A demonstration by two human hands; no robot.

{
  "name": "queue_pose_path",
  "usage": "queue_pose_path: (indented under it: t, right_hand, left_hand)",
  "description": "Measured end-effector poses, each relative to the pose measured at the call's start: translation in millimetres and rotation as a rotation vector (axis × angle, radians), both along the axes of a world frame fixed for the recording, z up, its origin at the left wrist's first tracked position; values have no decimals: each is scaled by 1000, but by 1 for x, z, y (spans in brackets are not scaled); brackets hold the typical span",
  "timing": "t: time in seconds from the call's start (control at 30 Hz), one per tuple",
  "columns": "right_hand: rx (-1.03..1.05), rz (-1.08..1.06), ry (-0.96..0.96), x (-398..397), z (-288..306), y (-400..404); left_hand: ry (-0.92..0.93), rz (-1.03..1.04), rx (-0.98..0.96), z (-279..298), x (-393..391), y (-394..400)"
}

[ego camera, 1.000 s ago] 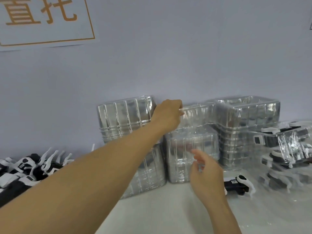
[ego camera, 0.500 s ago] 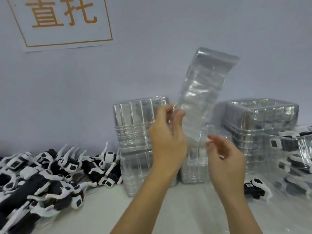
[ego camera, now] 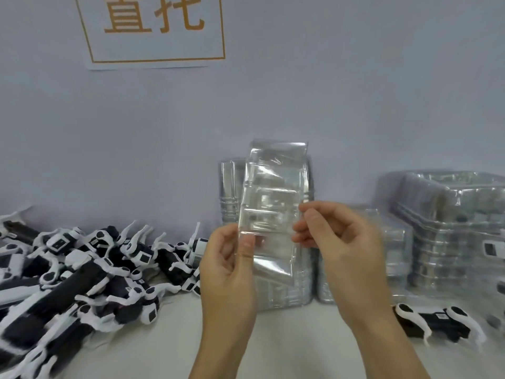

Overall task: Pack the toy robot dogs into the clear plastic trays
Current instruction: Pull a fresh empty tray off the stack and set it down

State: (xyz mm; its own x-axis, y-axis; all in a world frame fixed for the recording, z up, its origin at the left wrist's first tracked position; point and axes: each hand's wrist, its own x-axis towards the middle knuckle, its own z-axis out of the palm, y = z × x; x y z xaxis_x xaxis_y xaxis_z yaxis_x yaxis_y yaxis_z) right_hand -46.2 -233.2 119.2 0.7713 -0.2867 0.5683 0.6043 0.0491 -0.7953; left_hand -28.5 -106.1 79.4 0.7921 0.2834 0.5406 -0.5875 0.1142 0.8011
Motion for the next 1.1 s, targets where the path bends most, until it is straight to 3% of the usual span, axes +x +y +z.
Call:
queue_pose_path:
  t: [0.27, 0.7, 0.9, 1.1]
  right_hand:
    - [-128, -40, 50, 9, -5, 4]
    - [126, 278, 152, 12, -9, 3]
    - [-70, 96, 86, 7, -6, -1]
    - [-241, 121, 108, 3, -1, -7]
  left_hand:
    - [8, -93, 8, 2, 7, 13]
    - [77, -327, -165, 4, 12, 23]
    - [82, -278, -99, 2, 12, 21]
    - [70, -234, 19, 1, 11, 27]
